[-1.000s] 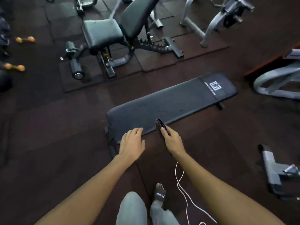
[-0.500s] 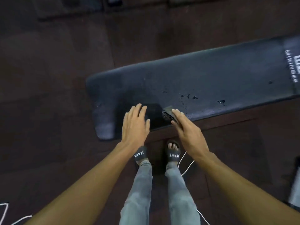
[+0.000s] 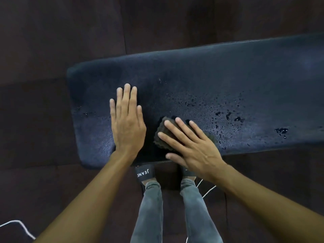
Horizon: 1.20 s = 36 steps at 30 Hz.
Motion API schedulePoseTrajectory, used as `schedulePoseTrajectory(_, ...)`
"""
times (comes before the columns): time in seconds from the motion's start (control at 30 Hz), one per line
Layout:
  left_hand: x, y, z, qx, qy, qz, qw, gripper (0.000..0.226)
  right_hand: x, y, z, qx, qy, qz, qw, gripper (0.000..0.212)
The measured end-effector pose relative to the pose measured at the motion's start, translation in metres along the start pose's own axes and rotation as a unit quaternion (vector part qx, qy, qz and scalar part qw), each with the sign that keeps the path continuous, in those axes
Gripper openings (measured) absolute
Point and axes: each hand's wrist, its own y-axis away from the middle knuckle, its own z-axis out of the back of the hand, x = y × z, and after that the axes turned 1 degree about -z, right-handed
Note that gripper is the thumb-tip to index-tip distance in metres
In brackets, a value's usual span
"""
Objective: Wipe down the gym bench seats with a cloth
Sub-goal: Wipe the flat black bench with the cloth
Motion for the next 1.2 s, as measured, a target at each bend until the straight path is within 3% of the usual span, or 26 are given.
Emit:
schedulePoseTrajectory(0.1, -0.001, -0.001, 0.001, 0.005, -0.003, -0.001, 1.0, 0.048, -0.016, -0.033, 0.004, -0.003, 0.016, 0.006, 1.0, 0.051)
schedulePoseTrajectory(0.23, 0.002, -0.002, -0.001, 0.015, -0.017, -0.003, 1.0, 0.049, -0.053, -0.091, 0.01, -0.03, 0.032, -0.056, 0.997, 0.049)
schedulePoseTrajectory(0.3, 0.003, -0.001, -0.001, 0.019, -0.028, -0.007, 0.999, 0.05, -0.077, -0.106, 0.016, -0.053, 0.024, -0.141, 0.988, 0.049)
schedulePoseTrajectory(0.4, 0.003, 0.002, -0.001, 0.019, -0.03, -0.012, 0.999, 0.049, -0.1, -0.093, 0.024, -0.062, -0.012, -0.314, 0.947, 0.051)
schedulePoseTrajectory(0.5, 0.002, 0.002, -0.001, 0.012, -0.038, -0.014, 0.999, 0.049, -0.083, -0.044, 0.021, -0.073, -0.023, -0.41, 0.909, 0.052)
schedulePoseTrajectory(0.57, 0.001, 0.002, -0.003, 0.007, -0.047, -0.015, 0.999, 0.049, -0.049, -0.006, 0.013, -0.067, -0.03, -0.416, 0.906, 0.053)
schedulePoseTrajectory(0.67, 0.001, 0.002, -0.004, 0.002, -0.045, -0.015, 0.999, 0.049, 0.014, 0.025, -0.002, -0.032, -0.025, -0.314, 0.948, 0.052)
schedulePoseTrajectory(0.77, 0.002, -0.001, -0.003, -0.006, -0.013, -0.015, 1.0, 0.048, 0.034, -0.014, -0.006, -0.025, -0.017, -0.214, 0.976, 0.05)
schedulePoseTrajectory(0.87, 0.005, -0.004, 0.002, -0.014, 0.019, -0.008, 1.0, 0.046, 0.002, -0.087, 0.001, -0.041, -0.029, -0.151, 0.987, 0.049)
schedulePoseTrajectory(0.93, 0.008, -0.005, 0.006, -0.004, -0.003, -0.014, 1.0, 0.046, -0.035, -0.123, 0.009, -0.048, -0.022, -0.176, 0.983, 0.05)
schedulePoseTrajectory(1.07, 0.015, -0.001, 0.01, 0.031, -0.024, -0.035, 0.999, 0.049, -0.084, -0.115, 0.025, -0.052, -0.043, -0.354, 0.933, 0.053)
schedulePoseTrajectory(1.13, 0.014, -0.001, 0.011, 0.036, 0.003, -0.032, 0.999, 0.049, -0.067, -0.082, 0.022, -0.057, -0.042, -0.411, 0.909, 0.053)
schedulePoseTrajectory(1.2, 0.013, 0.0, 0.012, 0.034, 0.022, -0.027, 0.999, 0.049, -0.018, -0.048, 0.01, -0.041, -0.03, -0.401, 0.915, 0.054)
